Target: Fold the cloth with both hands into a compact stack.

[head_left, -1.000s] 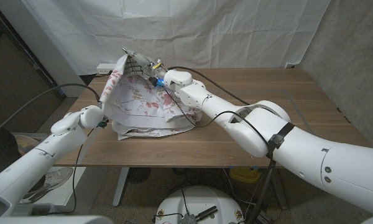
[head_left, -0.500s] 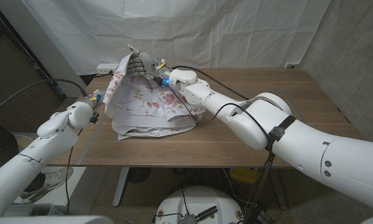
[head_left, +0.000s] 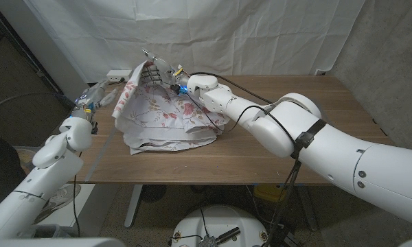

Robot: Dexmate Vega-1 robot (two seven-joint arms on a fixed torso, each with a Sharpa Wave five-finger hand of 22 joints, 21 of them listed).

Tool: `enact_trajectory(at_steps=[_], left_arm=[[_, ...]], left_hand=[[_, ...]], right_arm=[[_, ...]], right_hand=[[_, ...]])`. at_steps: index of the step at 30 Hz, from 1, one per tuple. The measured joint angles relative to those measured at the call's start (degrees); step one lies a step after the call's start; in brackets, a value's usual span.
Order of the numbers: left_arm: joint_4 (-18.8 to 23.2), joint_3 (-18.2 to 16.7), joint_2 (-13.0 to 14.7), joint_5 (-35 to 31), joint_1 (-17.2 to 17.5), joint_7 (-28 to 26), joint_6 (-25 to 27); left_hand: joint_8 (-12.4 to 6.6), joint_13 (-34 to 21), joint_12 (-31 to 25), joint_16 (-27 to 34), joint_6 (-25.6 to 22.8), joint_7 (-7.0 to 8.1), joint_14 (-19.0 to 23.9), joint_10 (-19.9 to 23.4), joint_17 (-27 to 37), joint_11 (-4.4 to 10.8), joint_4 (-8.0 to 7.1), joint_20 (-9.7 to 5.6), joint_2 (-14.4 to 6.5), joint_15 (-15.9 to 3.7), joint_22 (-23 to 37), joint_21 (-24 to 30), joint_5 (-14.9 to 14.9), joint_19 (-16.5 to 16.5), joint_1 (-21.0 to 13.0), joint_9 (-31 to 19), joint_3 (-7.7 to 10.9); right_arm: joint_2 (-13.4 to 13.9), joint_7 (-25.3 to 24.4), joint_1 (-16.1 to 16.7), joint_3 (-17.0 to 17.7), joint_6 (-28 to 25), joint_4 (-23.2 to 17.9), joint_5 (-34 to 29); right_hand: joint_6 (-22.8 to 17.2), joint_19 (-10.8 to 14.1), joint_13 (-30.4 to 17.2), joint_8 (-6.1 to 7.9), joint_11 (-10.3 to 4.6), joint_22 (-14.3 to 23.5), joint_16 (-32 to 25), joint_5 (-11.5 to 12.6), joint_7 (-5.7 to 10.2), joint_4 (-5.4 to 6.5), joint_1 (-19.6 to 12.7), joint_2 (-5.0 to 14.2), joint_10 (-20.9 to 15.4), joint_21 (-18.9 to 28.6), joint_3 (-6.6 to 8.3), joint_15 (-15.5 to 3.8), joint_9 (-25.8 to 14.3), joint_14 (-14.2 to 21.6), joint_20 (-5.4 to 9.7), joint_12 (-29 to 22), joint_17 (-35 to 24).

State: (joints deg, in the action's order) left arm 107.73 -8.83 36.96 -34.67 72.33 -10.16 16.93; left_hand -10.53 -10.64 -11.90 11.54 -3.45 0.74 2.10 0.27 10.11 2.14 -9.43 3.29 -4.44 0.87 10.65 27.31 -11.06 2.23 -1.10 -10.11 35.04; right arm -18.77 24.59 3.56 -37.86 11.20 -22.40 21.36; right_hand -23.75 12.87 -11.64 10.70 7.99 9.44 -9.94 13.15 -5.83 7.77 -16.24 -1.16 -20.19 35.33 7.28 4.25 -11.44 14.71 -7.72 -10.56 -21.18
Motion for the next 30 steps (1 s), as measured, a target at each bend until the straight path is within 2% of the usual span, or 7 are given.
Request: enact_trajectory(at_steps=[2,3,7,8,14,21,30], left_arm=[[0.0,-0.2,-0.5,-0.2,0.1,-2.2,-1.0],[-0.2,-1.5,-2.9,-0.4,0.5,-5.3,-2.5],[-1.2,-3.1,-6.1,-0.5,0.6,-10.6,-5.4],[-1.7,-3.6,-7.1,-0.5,0.6,-14.7,-7.7],[-3.8,-5.0,-10.0,-0.2,0.2,-23.6,-13.2],[-5.5,-5.9,-11.6,0.4,-0.4,-27.5,-16.8],[-6.8,-6.2,-12.4,0.8,-1.0,-29.3,-19.8]], left_hand=[[0.37,0.0,0.0,0.0,0.8,0.19,0.2,0.0,0.0,0.00,0.29,-0.12,-0.2,0.16,0.0,0.0,0.0,-0.3,-0.2,0.0,0.16],[0.36,0.0,0.0,0.0,1.0,0.25,0.2,0.0,0.0,0.00,0.29,-0.21,-0.2,0.16,0.0,0.0,0.0,-0.4,-0.2,0.0,0.16],[0.36,0.0,0.3,0.0,1.2,0.18,0.2,-0.2,-0.2,-0.21,0.51,0.09,0.0,0.16,0.0,0.0,0.0,-0.7,-1.0,0.0,0.39],[0.36,0.0,0.4,0.0,1.2,0.18,0.2,-0.2,-0.3,-0.21,0.51,0.07,0.0,0.16,0.0,0.0,0.0,-0.7,-1.0,0.0,0.39],[0.36,0.0,0.4,0.0,1.2,0.18,0.2,-0.2,-0.3,-0.21,0.94,-0.20,-0.2,0.16,0.0,0.0,0.0,-1.0,-1.3,0.0,0.82],[0.36,0.0,0.4,0.0,1.2,0.18,0.5,0.2,-0.3,-0.20,1.47,-0.24,-0.6,-0.14,0.0,0.0,0.0,-1.0,-1.6,0.0,0.86],[0.36,0.0,0.4,-0.3,1.2,0.18,0.5,0.2,-0.3,-0.20,1.62,-0.52,-0.6,-0.14,-0.3,0.0,0.0,-1.3,-1.6,0.0,1.02]], right_arm=[[0.0,-0.2,-0.2,-0.4,-0.8,0.0,0.0],[0.0,-0.3,-0.3,-0.8,-2.4,-0.3,0.0],[0.0,-0.6,-0.4,-1.7,-4.6,-0.9,0.1],[0.0,-0.7,-0.4,-1.7,-4.7,-0.9,0.1],[-0.2,-3.2,-1.4,-5.0,-9.1,-1.8,0.4],[-0.3,-4.1,-2.1,-6.9,-11.1,-2.1,1.2],[-0.2,0.9,-2.3,-6.3,-10.8,-2.0,2.9]], right_hand=[[1.4,-0.9,0.2,-0.15,-0.26,0.0,0.0,0.2,0.18,-0.40,0.2,0.17,1.6,-1.3,-0.12,0.13,0.2,-1.9,0.54,0.0,1.1],[2.3,-1.5,0.2,-0.34,-0.40,0.0,0.0,0.2,0.24,-0.44,0.3,0.30,2.5,-2.0,-0.16,0.24,0.3,-3.0,0.61,0.0,1.6],[5.8,-3.0,0.2,-0.38,-0.97,0.0,0.0,0.4,0.60,-0.75,0.3,0.29,6.2,-4.3,-0.48,0.43,0.5,-6.5,1.04,0.4,3.5],[6.7,-3.7,0.4,-0.38,-1.15,0.0,0.0,0.4,0.70,-0.85,0.3,0.30,7.1,-4.9,-0.57,0.37,0.5,-7.4,1.06,0.4,4.0],[9.5,-4.7,0.5,-0.77,-1.76,0.0,0.0,0.6,1.13,-1.11,0.5,0.53,9.8,-6.6,-0.84,0.56,0.5,-9.6,0.97,0.4,5.5],[10.5,-4.0,0.5,-0.77,-1.96,0.0,-0.7,0.6,1.53,-1.23,0.8,0.83,10.2,-6.6,-0.95,1.39,0.5,-9.2,-0.36,0.4,6.3],[10.0,-0.8,0.5,0.12,-1.65,0.0,-1.4,0.9,0.86,-1.39,0.6,1.98,8.7,-6.9,-0.78,1.24,0.8,-7.6,0.15,-0.5,7.3]])
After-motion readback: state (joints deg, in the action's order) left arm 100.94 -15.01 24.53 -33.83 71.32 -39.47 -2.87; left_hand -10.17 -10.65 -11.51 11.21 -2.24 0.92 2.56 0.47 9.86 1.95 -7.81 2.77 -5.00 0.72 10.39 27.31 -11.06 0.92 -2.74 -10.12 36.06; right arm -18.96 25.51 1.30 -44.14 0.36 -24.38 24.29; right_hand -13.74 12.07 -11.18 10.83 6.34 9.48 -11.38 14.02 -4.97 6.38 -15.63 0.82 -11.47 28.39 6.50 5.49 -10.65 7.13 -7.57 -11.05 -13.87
